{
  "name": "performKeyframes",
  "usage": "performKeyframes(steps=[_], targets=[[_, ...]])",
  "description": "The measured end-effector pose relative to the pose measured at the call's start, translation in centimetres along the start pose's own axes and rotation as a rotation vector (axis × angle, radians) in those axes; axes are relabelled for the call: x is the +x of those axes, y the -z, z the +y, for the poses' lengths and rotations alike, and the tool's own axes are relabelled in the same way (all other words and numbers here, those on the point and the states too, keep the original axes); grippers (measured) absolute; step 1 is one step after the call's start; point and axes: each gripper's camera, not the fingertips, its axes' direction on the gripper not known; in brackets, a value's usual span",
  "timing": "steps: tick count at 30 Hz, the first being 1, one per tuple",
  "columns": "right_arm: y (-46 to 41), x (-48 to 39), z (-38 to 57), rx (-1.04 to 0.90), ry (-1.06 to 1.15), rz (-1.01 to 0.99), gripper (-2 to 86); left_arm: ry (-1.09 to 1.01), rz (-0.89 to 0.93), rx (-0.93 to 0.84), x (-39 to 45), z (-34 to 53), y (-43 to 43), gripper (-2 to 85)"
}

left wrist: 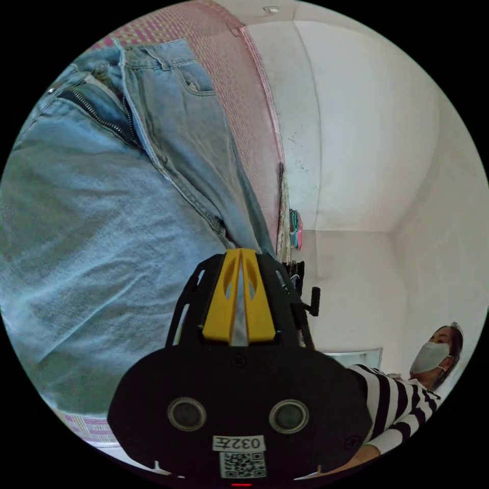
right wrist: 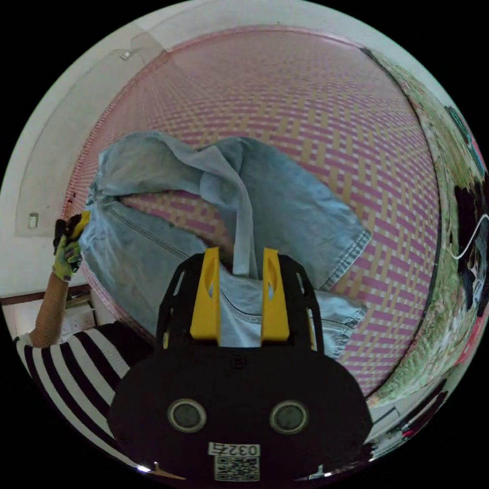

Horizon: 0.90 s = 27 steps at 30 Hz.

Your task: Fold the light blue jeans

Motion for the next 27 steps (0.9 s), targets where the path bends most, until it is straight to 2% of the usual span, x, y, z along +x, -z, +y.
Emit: performKeyframes(steps=[1,3,7,11,14,22,27], targets=[[-1.6,-0.5,-0.9,-0.081,0.008,0.041,6.1,0.005,0.011,0.013,-0.1,0.2,0.3,-0.9],[-1.7,-0.6,-1.8,-0.092,0.000,0.062,1.5,0.009,0.019,0.027,0.0,0.4,0.6,-0.9],[4.3,-1.1,-1.8,0.133,-0.028,0.197,-0.7,-0.001,0.000,0.036,0.4,1.1,1.3,-0.9],[11.6,-7.5,0.8,0.386,0.126,0.403,-0.9,0.005,0.010,0.063,0.4,1.8,1.5,-0.9],[15.4,-13.7,3.7,0.450,0.272,0.525,-0.9,-0.010,0.007,0.081,0.9,2.2,1.4,-0.9],[24.3,-22.6,11.0,0.498,0.471,0.556,-0.8,-0.069,-0.028,0.198,2.7,3.0,1.8,-0.9],[25.2,-18.8,5.8,0.385,0.376,0.607,0.3,-0.080,-0.079,0.228,3.7,0.9,0.8,-0.9]])
